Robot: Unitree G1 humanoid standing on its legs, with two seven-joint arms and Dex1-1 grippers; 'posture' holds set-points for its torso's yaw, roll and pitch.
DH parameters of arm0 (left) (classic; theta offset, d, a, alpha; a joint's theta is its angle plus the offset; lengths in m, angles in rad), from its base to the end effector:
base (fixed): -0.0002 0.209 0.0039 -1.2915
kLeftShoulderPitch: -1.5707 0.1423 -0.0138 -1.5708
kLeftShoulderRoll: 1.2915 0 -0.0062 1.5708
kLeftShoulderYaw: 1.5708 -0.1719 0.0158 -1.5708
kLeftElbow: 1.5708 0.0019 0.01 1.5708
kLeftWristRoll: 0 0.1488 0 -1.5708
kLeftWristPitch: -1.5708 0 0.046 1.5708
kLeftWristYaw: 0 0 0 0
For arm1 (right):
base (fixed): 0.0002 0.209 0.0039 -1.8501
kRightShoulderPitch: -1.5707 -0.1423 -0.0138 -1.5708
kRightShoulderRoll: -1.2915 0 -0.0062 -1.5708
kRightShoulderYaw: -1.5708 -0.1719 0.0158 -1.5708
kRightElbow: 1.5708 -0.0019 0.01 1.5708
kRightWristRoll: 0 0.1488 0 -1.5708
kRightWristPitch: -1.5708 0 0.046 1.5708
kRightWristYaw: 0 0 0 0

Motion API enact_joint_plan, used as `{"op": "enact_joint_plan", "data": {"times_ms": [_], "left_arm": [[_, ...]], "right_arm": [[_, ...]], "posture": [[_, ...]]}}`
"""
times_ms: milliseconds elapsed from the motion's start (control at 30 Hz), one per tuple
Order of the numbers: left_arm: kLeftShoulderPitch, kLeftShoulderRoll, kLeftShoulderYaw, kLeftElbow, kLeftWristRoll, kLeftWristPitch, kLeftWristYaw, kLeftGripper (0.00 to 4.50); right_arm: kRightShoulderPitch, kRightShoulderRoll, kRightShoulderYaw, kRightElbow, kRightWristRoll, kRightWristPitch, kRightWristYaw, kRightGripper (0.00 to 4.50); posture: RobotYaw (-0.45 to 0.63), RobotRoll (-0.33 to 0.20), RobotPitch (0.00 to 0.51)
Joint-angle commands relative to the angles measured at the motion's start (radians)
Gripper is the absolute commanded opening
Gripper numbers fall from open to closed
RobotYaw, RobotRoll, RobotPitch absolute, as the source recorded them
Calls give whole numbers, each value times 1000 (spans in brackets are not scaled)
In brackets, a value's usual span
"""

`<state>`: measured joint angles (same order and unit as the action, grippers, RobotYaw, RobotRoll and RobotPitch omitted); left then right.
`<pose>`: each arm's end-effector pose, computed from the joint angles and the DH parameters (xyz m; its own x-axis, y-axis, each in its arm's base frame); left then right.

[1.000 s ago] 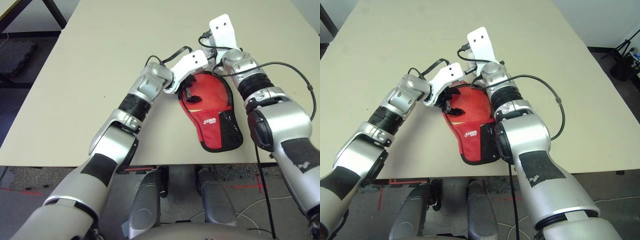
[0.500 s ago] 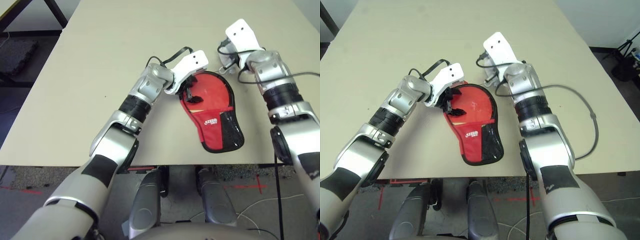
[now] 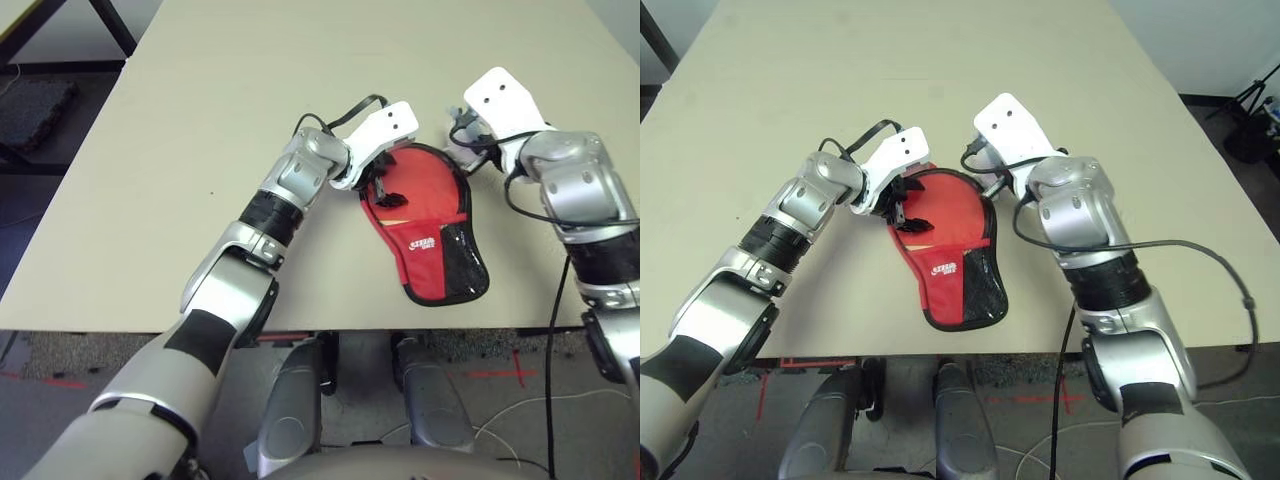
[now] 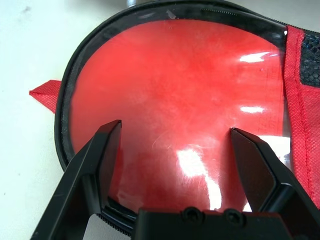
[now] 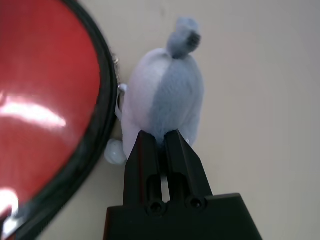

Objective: Store the ping-pong paddle in its case and zip it.

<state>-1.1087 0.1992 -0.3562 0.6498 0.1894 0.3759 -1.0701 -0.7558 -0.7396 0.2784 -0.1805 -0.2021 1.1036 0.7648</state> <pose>0.3533 0.0761 0.2177 0.3560 -0.7415 -0.5686 0.9210 0.1757 0.3476 0.2780 -0.1916 0.2451 0.8394 0.1353 -0.5264 -0.4722 0.6612 -0.5830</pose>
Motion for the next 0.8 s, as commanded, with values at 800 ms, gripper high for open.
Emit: {"op": "enact_joint_plan", "data": {"times_ms": [800], "left_arm": [[30,1,-45,27,13,9,-24,4500]], "right_arm": [[521,-368,-253,-636,529,493,186,32]], "posture": [[-176,0,300]]}}
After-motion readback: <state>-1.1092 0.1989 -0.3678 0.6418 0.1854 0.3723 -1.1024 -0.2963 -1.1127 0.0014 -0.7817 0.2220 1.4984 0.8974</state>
